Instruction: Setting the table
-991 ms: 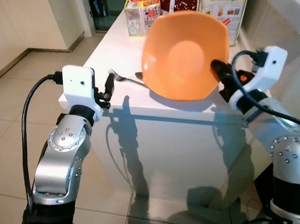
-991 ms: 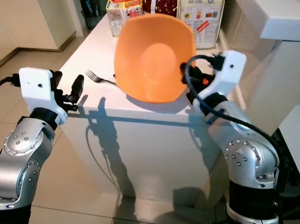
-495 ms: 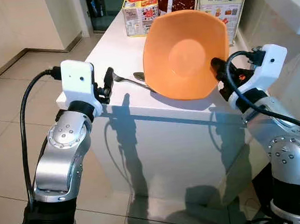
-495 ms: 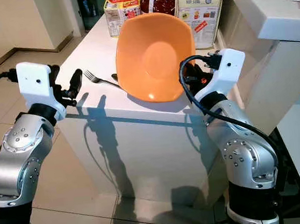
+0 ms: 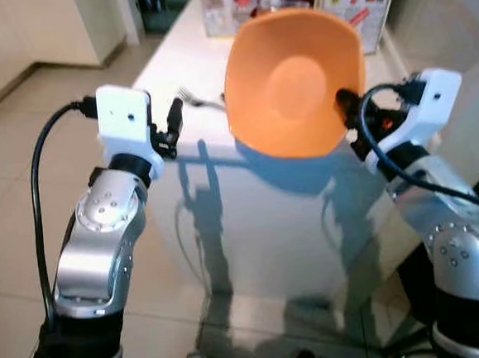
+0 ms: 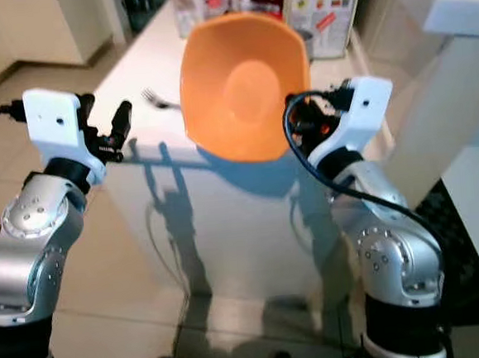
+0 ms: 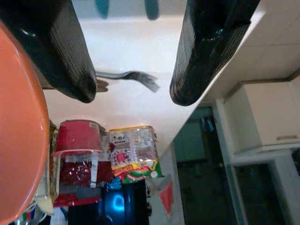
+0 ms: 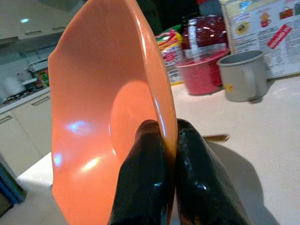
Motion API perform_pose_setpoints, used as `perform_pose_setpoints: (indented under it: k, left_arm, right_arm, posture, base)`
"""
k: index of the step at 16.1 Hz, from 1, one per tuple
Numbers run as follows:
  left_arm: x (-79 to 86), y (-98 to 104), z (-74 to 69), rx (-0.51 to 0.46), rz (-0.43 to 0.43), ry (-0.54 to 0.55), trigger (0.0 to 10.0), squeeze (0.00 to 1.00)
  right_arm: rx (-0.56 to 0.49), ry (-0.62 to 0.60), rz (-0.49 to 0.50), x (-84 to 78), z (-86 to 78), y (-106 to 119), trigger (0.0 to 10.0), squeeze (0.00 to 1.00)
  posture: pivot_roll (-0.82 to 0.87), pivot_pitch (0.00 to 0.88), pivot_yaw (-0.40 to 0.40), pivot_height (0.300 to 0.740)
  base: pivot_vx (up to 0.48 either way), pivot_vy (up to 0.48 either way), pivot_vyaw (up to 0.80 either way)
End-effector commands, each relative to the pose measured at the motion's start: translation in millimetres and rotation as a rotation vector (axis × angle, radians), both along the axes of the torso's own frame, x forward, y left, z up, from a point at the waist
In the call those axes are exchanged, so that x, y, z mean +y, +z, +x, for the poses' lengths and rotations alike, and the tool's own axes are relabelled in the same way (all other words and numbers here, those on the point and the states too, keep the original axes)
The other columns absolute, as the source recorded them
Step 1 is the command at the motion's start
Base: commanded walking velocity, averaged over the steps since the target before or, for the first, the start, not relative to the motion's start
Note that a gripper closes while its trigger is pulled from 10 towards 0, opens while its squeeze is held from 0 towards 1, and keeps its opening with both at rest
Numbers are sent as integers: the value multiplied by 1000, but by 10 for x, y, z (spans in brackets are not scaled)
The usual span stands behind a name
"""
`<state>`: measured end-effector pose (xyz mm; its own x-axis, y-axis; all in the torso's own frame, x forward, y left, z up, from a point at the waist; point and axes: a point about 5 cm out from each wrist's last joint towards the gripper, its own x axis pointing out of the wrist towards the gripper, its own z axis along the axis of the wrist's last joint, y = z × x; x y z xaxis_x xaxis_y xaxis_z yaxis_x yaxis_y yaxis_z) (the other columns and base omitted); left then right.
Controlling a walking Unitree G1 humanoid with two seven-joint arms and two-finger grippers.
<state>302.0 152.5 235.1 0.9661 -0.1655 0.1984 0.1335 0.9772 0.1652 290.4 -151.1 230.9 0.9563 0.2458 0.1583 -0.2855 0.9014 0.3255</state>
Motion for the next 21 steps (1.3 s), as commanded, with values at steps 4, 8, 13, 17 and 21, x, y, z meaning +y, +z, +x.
perform_pose_setpoints:
  k: [4, 8, 13, 17, 21]
  left_arm:
    - [-11, 34, 0, -13, 6, -4, 10000, 0]
    - [-5, -79, 29, 44, -44, 6, 10000, 0]
    - [19, -300, -5, 94, -40, 32, 10000, 0]
    - [40, -506, -27, 135, 0, 64, 10000, 0]
    - [30, -609, -1, 157, 5, 96, 10000, 0]
  right_arm:
    - [-83, -26, -30, -30, -54, 132, 10000, 0]
    - [-40, -18, -60, -23, -62, 40, 10000, 0]
    - [44, -8, -116, -18, -93, -202, 10000, 0]
    - [153, -109, -213, -145, -68, -516, 10000, 0]
    - [190, -112, -297, -86, -34, -724, 10000, 0]
  posture:
    - [10, 0, -7, 740]
    - [5, 0, -5, 740]
    - [-4, 0, -10, 740]
    - [-10, 0, -15, 740]
    - [-15, 0, -20, 740]
  base:
    - [-317, 0, 0]
    - [-62, 0, -200]
    - [0, 0, -800]
    - [0, -135, 0]
    - [0, -368, 0]
